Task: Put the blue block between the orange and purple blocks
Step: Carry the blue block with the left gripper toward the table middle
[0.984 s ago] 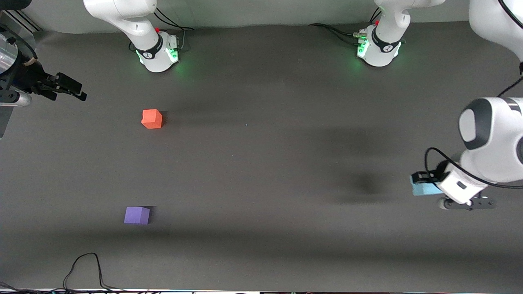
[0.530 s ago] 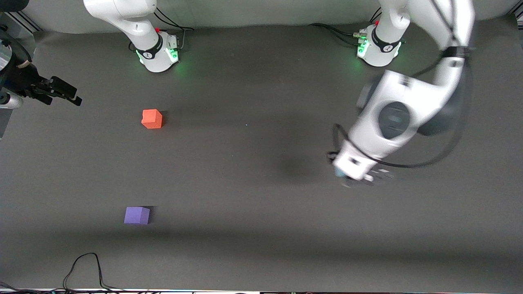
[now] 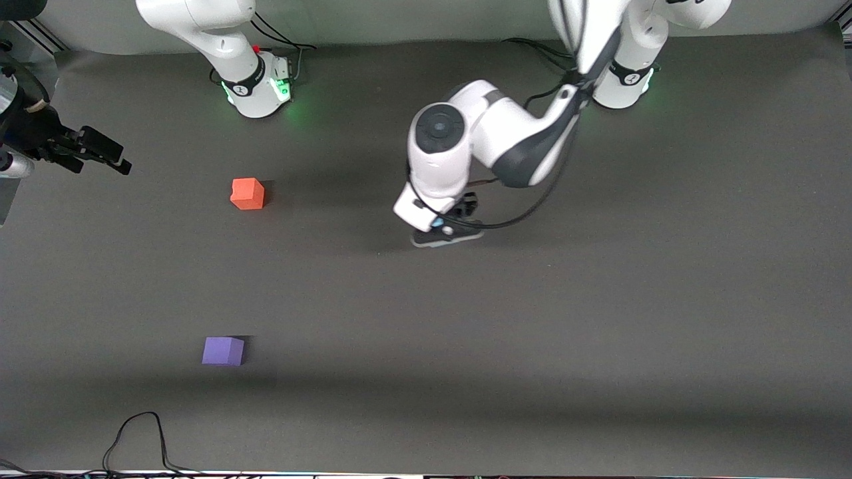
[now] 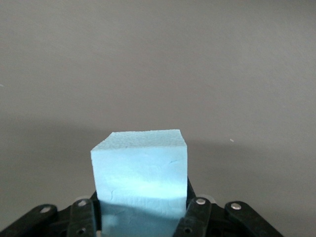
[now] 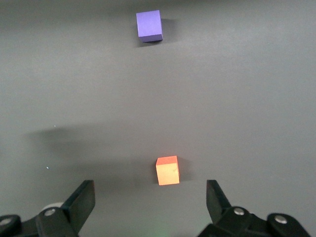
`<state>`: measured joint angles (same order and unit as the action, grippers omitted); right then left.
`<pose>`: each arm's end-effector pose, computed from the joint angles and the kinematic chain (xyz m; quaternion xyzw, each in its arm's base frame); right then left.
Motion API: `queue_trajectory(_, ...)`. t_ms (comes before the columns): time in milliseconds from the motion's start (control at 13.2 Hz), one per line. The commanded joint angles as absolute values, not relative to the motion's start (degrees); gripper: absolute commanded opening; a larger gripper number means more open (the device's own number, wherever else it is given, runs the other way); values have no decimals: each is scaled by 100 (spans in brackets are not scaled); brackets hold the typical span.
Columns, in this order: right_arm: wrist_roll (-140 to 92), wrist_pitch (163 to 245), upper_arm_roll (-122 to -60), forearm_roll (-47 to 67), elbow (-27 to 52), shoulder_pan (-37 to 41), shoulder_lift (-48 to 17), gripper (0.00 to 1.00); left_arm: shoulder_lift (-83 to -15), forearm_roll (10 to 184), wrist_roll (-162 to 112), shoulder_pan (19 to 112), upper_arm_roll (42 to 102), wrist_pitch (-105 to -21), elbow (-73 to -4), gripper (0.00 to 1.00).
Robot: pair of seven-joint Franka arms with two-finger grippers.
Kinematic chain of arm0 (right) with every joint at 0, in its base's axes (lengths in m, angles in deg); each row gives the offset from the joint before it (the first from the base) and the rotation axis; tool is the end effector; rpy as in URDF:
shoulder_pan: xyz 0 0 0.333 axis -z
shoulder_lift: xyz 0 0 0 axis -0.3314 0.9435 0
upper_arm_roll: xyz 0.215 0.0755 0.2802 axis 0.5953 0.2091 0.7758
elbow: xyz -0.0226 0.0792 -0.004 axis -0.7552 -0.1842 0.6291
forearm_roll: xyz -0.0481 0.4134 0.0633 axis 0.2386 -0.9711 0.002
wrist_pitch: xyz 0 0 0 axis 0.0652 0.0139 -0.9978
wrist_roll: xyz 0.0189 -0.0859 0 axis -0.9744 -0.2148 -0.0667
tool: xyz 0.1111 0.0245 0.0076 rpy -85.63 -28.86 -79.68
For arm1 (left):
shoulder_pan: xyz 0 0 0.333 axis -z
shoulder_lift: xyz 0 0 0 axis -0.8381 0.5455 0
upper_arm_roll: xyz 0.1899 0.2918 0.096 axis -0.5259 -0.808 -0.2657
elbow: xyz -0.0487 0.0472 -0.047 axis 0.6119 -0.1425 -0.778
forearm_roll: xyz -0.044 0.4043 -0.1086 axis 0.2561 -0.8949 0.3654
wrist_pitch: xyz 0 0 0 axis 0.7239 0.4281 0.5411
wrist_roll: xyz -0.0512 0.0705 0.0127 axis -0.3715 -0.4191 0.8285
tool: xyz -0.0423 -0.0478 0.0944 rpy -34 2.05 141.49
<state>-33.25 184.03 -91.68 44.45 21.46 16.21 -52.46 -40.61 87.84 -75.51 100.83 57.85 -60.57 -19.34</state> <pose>0.5041 -0.0268 0.6384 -0.9973 0.0641 -0.0049 0.0361 0.5248 -0.5650 0.3832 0.9962 0.0846 -0.0102 0.0201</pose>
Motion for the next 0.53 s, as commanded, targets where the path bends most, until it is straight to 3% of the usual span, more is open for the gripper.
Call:
queue_trajectory(0,-3330,18452,-9186,4385,2195,1610,-5283,100,-3339,8497,-8143,10580,5661,-6637,-1581,38)
queue_trajectory(454,-3339,18399,-9142,4385,2371,1601,-5292,100,-2477,8092,-8189,10871,5653,-7368,-1554,38)
